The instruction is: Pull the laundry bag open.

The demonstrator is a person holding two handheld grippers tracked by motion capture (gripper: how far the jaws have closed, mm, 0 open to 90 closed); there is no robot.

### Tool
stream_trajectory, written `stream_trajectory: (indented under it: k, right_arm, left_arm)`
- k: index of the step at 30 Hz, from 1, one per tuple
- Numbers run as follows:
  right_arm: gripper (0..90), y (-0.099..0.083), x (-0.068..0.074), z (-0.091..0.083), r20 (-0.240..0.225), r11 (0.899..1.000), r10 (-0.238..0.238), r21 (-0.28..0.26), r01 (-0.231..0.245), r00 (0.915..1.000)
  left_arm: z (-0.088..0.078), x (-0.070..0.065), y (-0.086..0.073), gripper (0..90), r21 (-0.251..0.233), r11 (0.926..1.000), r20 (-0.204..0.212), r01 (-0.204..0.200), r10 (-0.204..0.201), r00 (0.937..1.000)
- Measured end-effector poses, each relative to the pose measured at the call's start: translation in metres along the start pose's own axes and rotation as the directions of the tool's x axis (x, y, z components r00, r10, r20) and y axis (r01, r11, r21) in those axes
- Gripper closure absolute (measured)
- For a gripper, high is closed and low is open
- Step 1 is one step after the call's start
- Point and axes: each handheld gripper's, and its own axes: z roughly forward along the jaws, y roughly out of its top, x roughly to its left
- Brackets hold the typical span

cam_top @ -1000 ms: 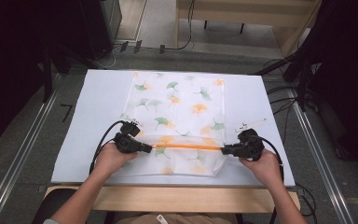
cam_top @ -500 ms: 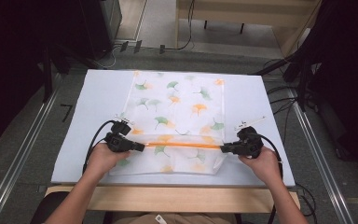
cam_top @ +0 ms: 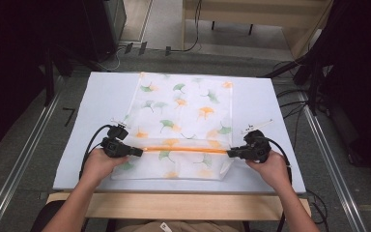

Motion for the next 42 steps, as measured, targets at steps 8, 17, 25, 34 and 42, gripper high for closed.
stream_trajectory:
  k: [8, 17, 25, 34, 42]
  right_arm:
    - [84.9, 0.000, 0.000, 0.000, 0.000, 1.000, 0.001, 0.000, -0.001, 1.0000]
    - [84.9, -0.001, 0.002, 0.000, 0.000, 1.000, 0.001, 0.001, -0.001, 1.0000]
    - [84.9, -0.002, 0.003, -0.001, 0.001, 1.000, -0.004, 0.000, 0.004, 1.0000]
    - [84.9, -0.003, 0.003, -0.001, 0.004, 1.000, 0.003, 0.000, -0.003, 1.0000]
    - [85.0, -0.002, 0.004, -0.001, 0.004, 1.000, 0.000, 0.001, 0.000, 1.0000]
  left_arm:
    - [-0.001, 0.001, 0.000, 90.0, 0.000, 1.0000, 0.007, 0.002, -0.002, 1.0000]
    - [-0.005, 0.006, -0.001, 90.0, -0.002, 1.0000, 0.016, 0.006, -0.006, 0.9999]
    - [-0.009, 0.009, -0.002, 90.0, -0.003, 1.0000, 0.004, 0.004, -0.004, 1.0000]
    - [-0.019, 0.018, -0.009, 90.0, 0.001, 0.9999, -0.007, 0.014, -0.014, 0.9999]
    - [-0.025, 0.024, -0.013, 90.0, -0.024, 0.9994, 0.004, 0.026, -0.026, 0.9997]
